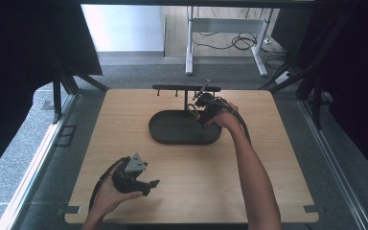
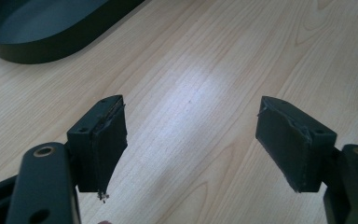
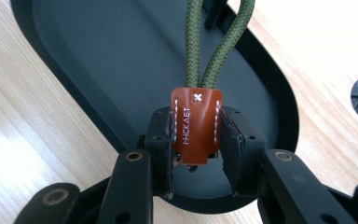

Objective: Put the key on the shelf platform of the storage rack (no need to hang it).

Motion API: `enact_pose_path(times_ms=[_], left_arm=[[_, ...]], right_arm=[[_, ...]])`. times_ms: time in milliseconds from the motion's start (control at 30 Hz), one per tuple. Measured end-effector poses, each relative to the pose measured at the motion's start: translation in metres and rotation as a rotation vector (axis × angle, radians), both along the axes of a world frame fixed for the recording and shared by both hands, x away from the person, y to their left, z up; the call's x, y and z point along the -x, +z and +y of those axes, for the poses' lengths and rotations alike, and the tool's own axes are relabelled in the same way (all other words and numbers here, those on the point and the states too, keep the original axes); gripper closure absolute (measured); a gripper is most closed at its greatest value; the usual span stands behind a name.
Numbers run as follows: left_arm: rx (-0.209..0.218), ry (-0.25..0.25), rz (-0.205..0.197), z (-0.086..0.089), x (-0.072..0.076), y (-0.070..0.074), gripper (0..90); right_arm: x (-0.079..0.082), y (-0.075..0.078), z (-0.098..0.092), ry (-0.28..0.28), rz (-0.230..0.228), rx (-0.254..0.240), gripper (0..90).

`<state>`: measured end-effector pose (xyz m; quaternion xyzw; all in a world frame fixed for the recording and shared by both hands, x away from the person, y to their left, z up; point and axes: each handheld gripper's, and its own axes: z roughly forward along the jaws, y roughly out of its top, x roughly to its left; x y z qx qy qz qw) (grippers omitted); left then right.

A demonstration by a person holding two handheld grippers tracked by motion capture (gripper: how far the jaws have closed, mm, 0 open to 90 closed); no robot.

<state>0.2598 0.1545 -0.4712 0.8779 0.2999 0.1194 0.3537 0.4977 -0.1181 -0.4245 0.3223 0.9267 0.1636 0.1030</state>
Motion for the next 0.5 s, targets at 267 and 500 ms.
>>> enact_pose_path(times_ms=[267,500], left_arm=[[-0.006,-0.002,0.003,-0.003,0.0,-0.001,25.2],[-0.007,-0.01,0.004,-0.005,0.0,-0.001,25.2]], right_arm=[[0.001,-0.012,-0.003,-0.001,0.02,-0.019,65.4],[0.002,-0.015,-0.002,-0.019,0.041,-0.038,57.2]])
